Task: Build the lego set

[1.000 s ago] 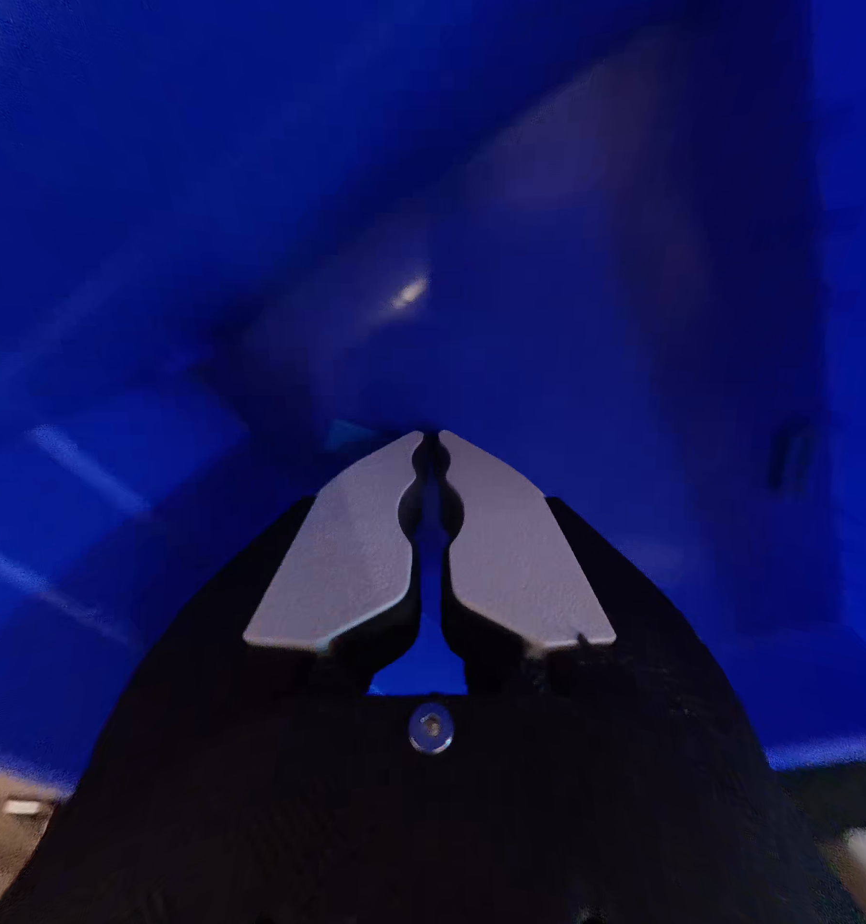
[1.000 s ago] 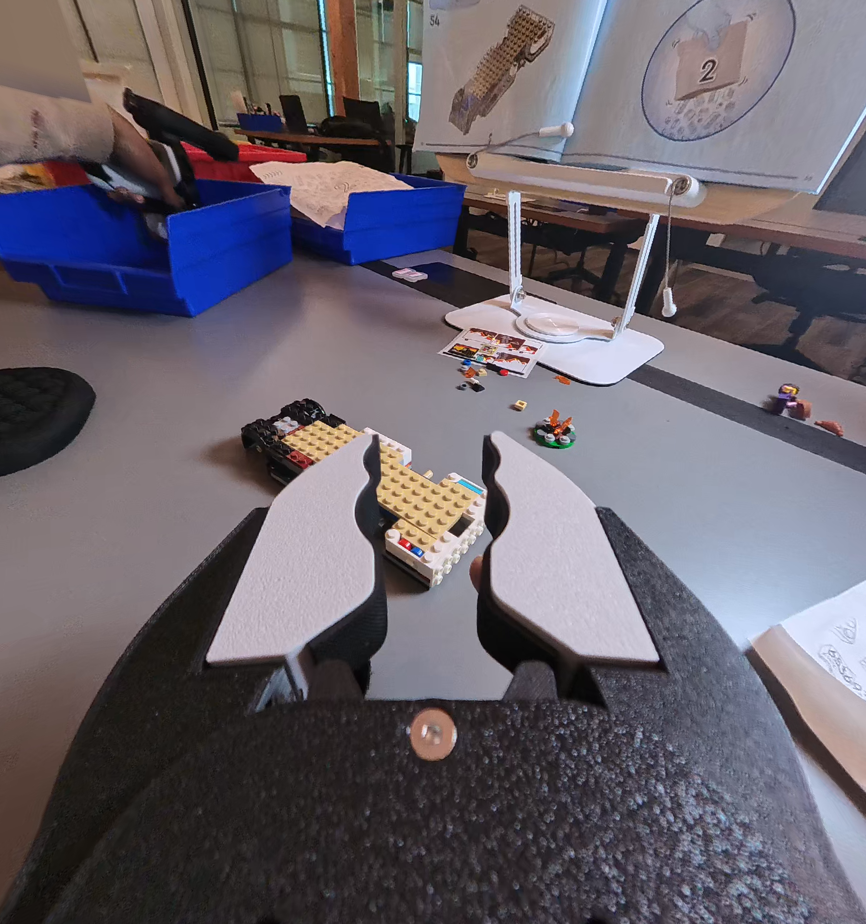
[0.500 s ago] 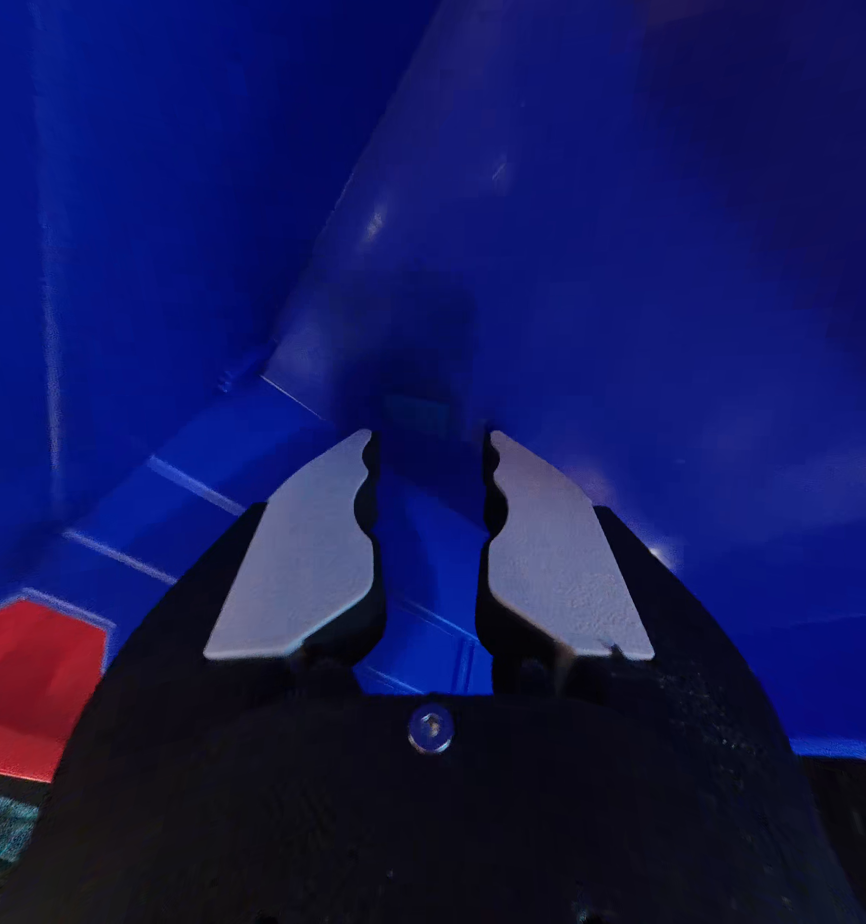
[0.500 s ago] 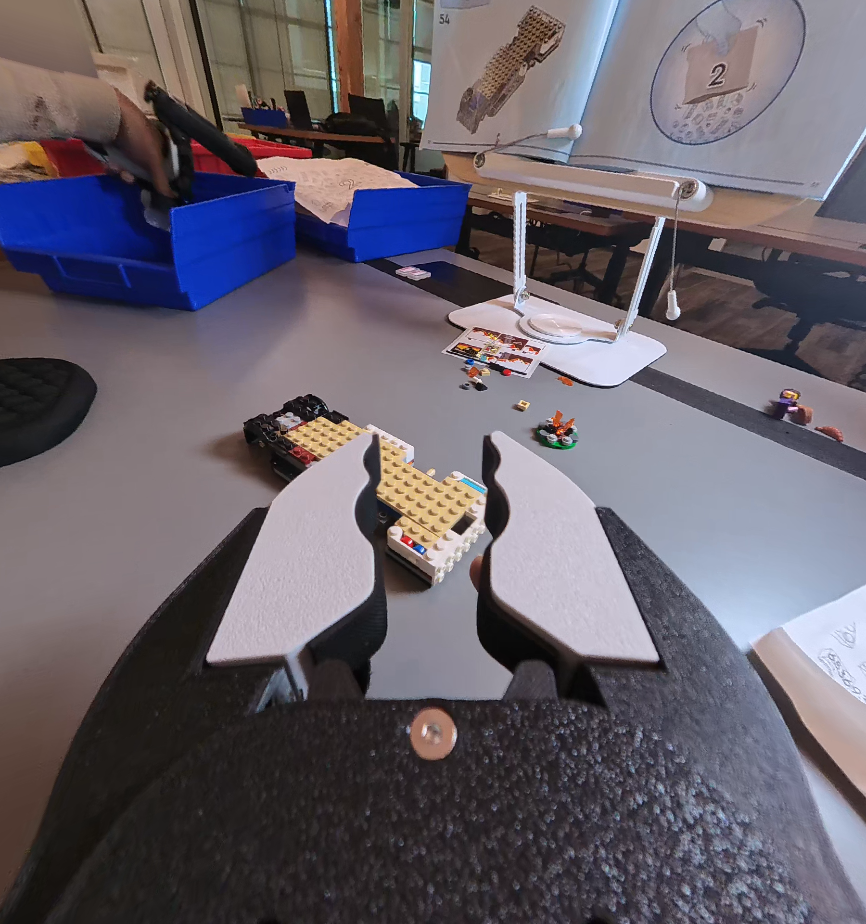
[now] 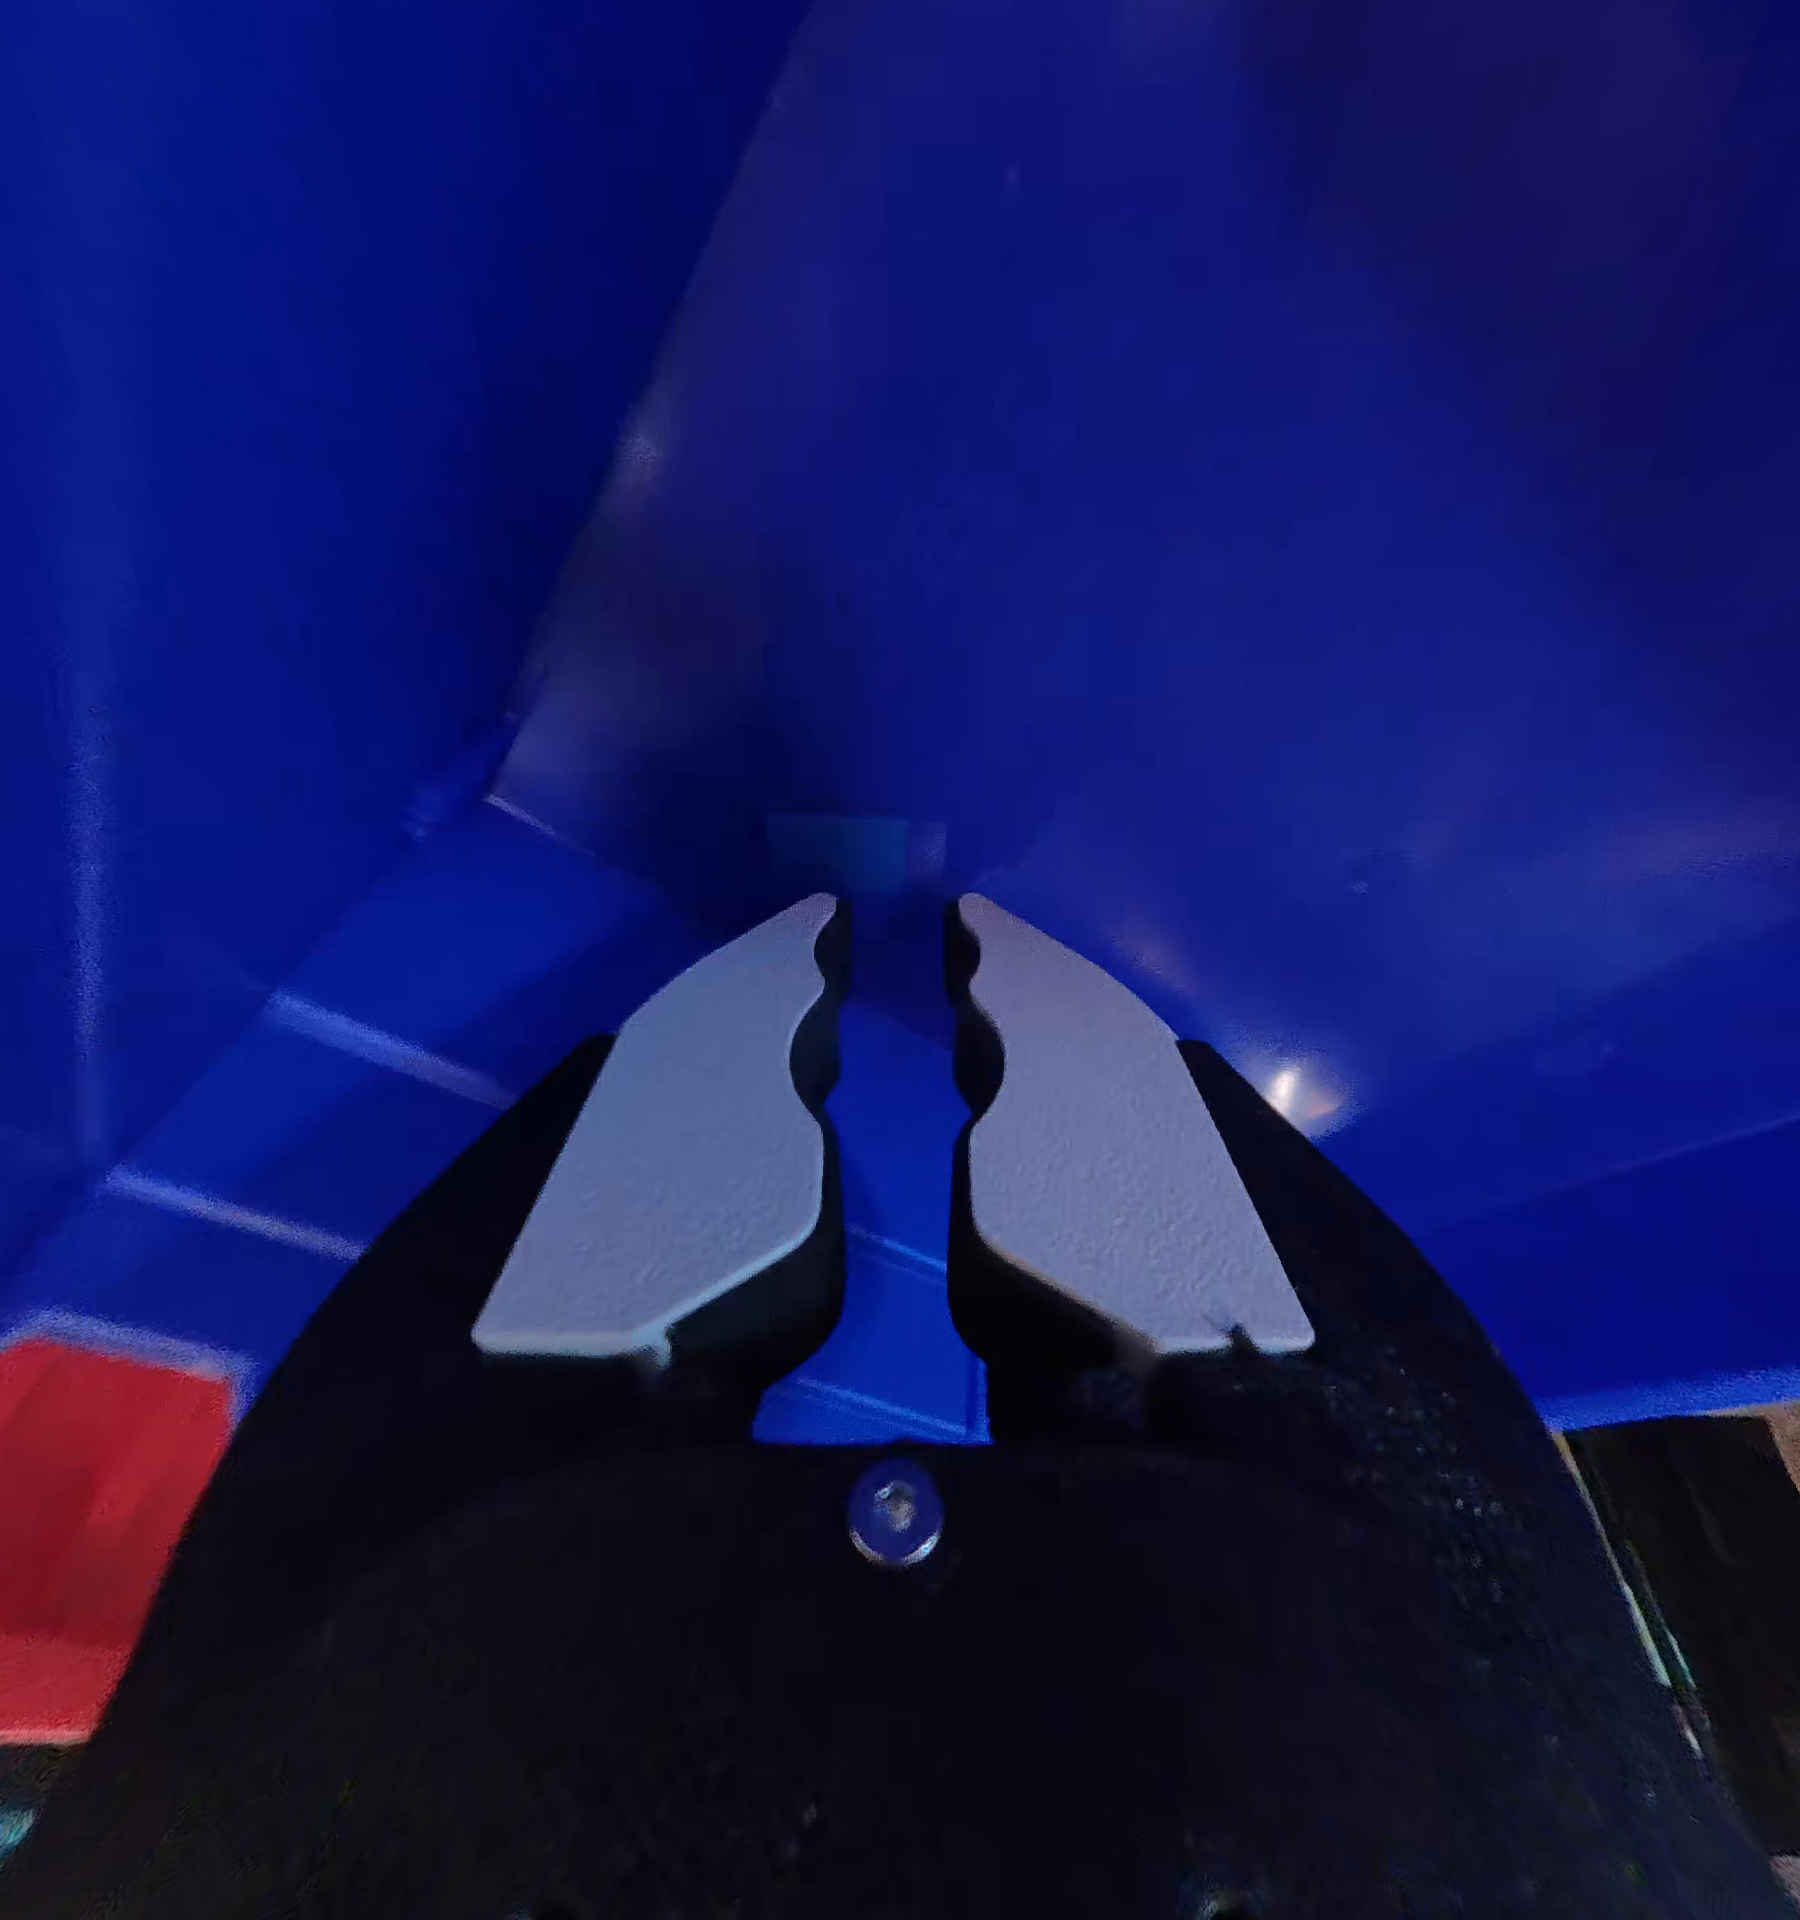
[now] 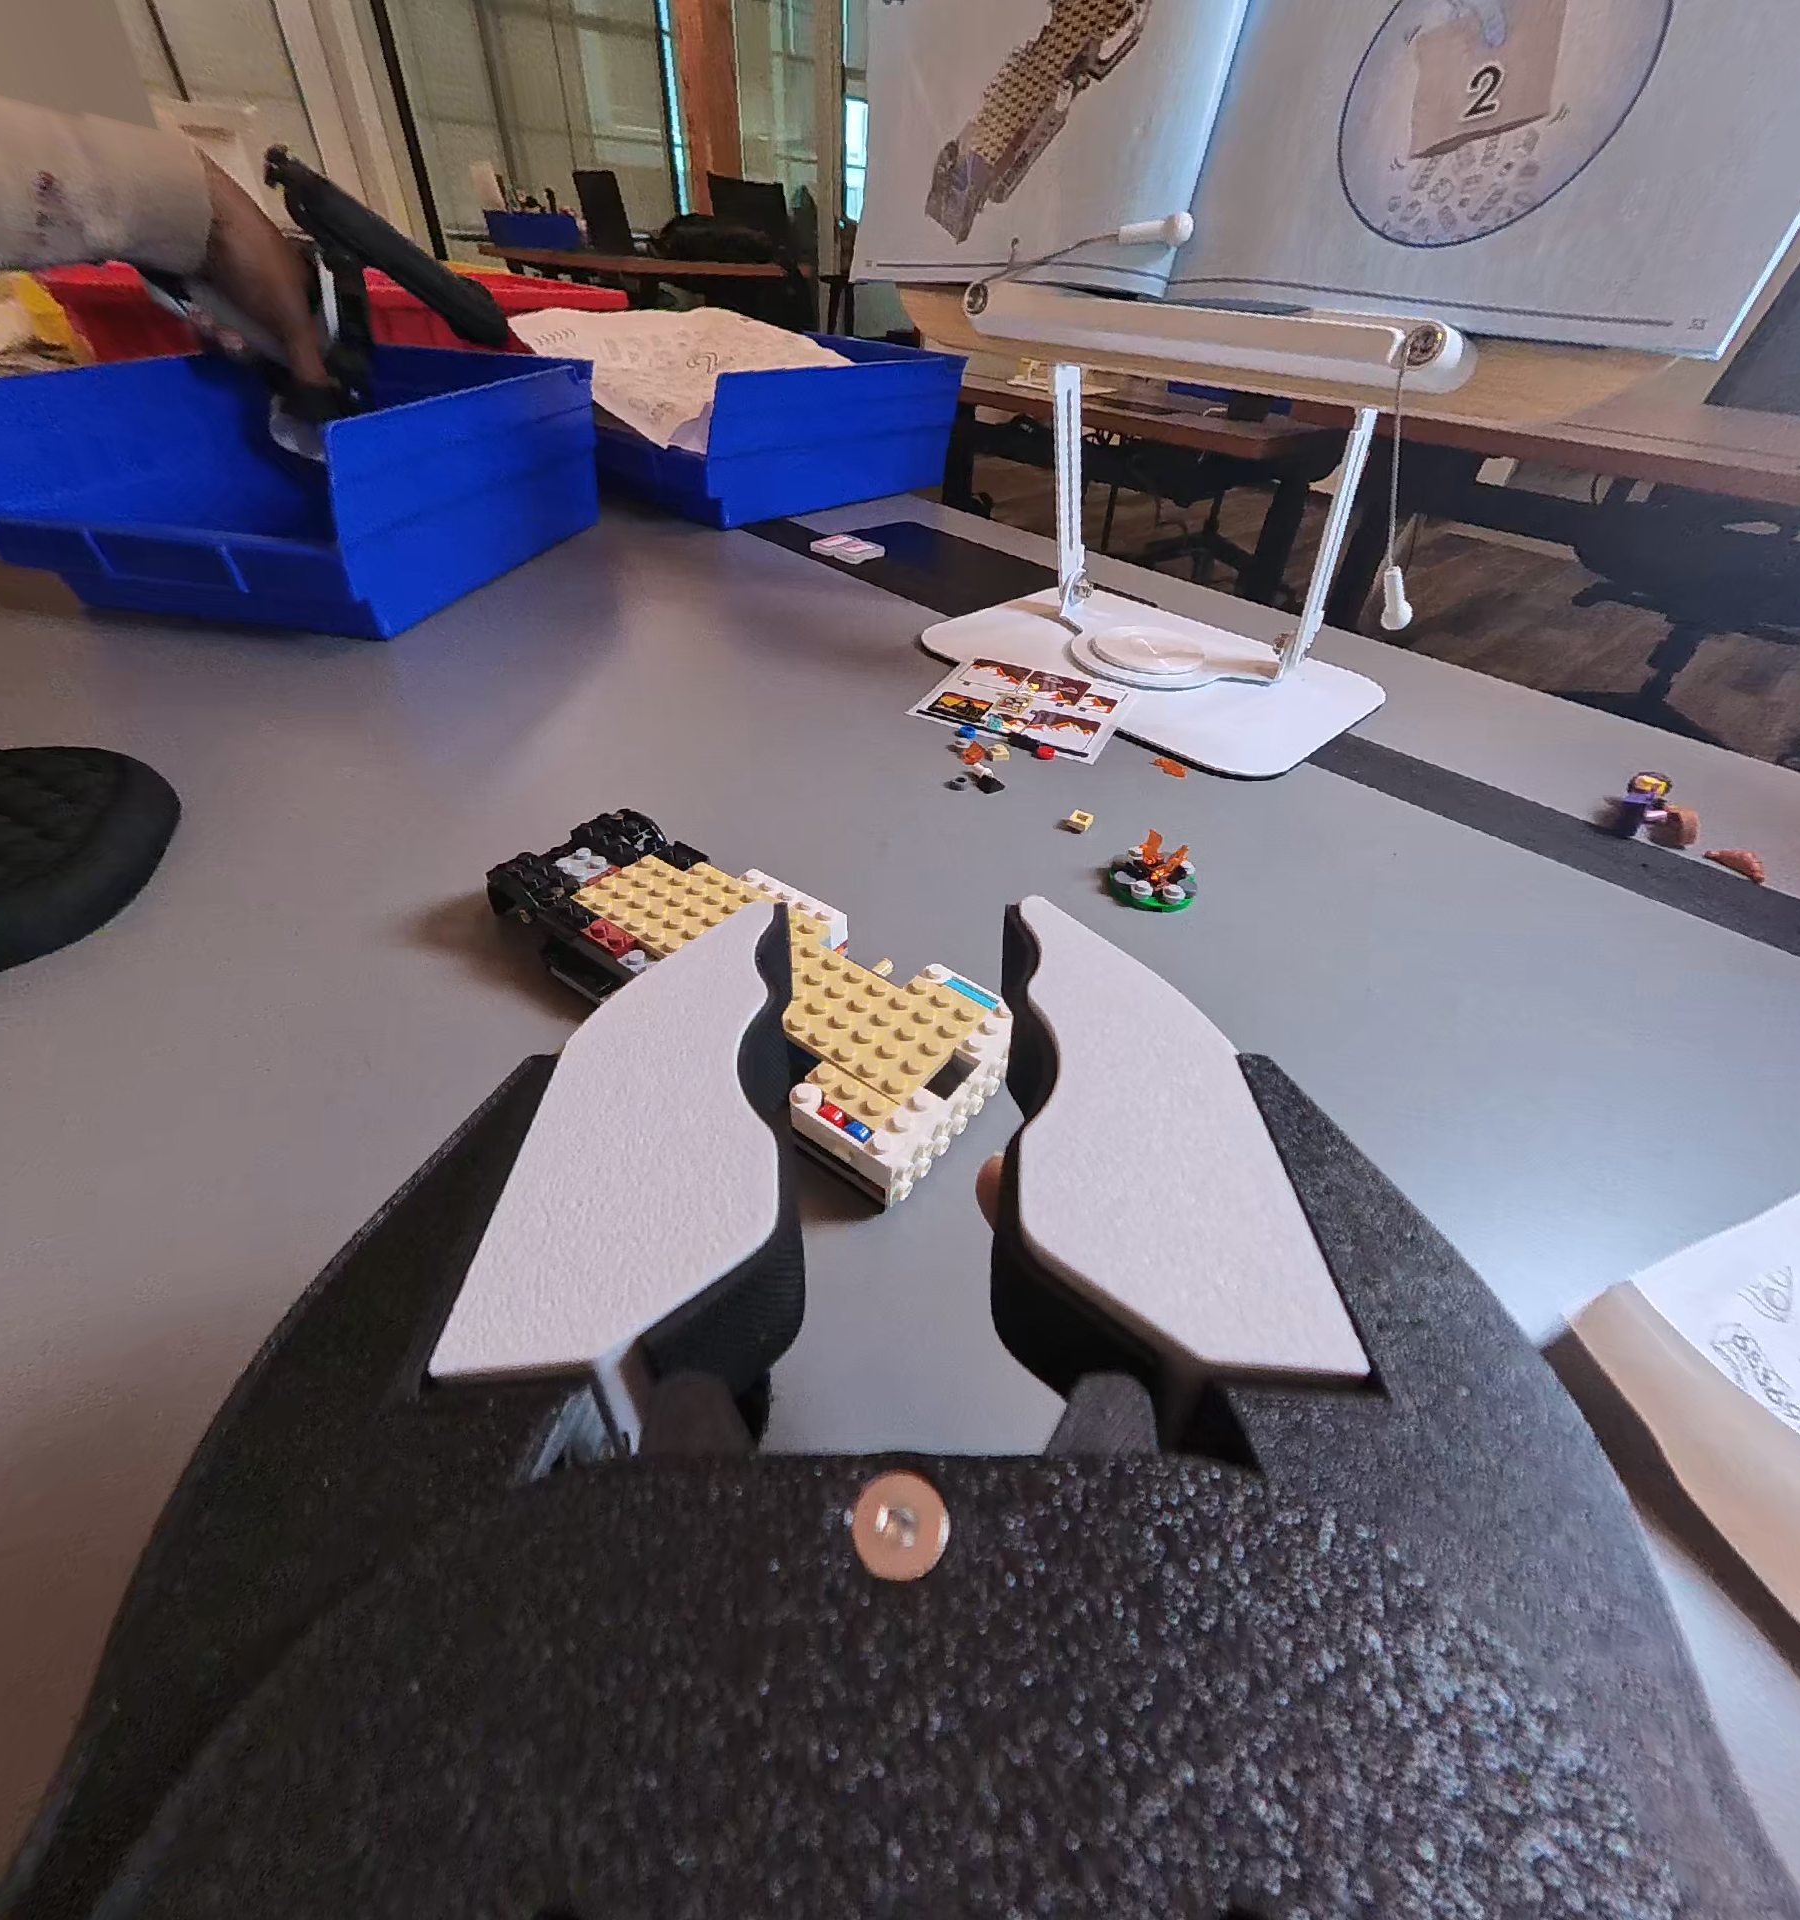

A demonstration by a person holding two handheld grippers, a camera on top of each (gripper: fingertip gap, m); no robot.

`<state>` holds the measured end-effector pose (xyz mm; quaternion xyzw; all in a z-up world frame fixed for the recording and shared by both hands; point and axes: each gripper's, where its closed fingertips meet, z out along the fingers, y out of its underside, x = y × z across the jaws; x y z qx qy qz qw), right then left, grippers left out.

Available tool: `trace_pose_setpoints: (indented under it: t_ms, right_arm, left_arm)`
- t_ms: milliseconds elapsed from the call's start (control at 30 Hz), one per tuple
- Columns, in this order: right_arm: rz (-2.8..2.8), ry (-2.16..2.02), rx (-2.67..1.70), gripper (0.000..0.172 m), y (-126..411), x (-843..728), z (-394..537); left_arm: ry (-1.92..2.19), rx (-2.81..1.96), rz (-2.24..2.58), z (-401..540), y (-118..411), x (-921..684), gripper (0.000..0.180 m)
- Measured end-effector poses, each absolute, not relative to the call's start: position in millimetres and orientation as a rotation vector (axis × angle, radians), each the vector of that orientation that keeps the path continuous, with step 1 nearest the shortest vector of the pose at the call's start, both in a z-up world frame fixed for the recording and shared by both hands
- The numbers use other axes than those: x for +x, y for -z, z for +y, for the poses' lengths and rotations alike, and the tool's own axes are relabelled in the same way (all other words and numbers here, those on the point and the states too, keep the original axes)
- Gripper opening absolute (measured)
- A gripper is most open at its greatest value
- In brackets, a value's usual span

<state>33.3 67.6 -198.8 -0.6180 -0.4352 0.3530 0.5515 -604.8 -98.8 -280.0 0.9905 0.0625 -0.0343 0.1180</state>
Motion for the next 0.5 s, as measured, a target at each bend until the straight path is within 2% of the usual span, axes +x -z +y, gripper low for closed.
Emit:
trace_pose_setpoints:
  t_ms: [133, 267, 367, 433, 500]
  right_arm:
    - [-1.035, -0.834, -1.465, 0.039, 199.8, 32.0, 66.8]
    - [-1.029, -0.837, -1.468, 0.039, 199.7, 32.5, 67.6]
    - [-1.018, -0.846, -1.48, 0.039, 200.1, 33.1, 69.3]
    - [-1.008, -0.851, -1.486, 0.039, 199.9, 33.7, 70.8]
    - [-1.002, -0.857, -1.491, 0.039, 200.0, 34.0, 71.5]
  left_arm:
    - [0.262, 2.945, 0.161, -89.2, 273.3, -624.2, 0.031]
    - [0.201, 2.911, 0.115, -89.2, 283.7, -620.8, 0.04]
    - [0.147, 2.88, 0.098, -89.3, 284.6, -619.3, 0.037]
    - [0.027, 2.903, 0.099, -88.7, 286.5, -610.9, 0.024]
    - [-0.019, 2.909, 0.114, -88.8, 286.6, -608.9, 0.025]
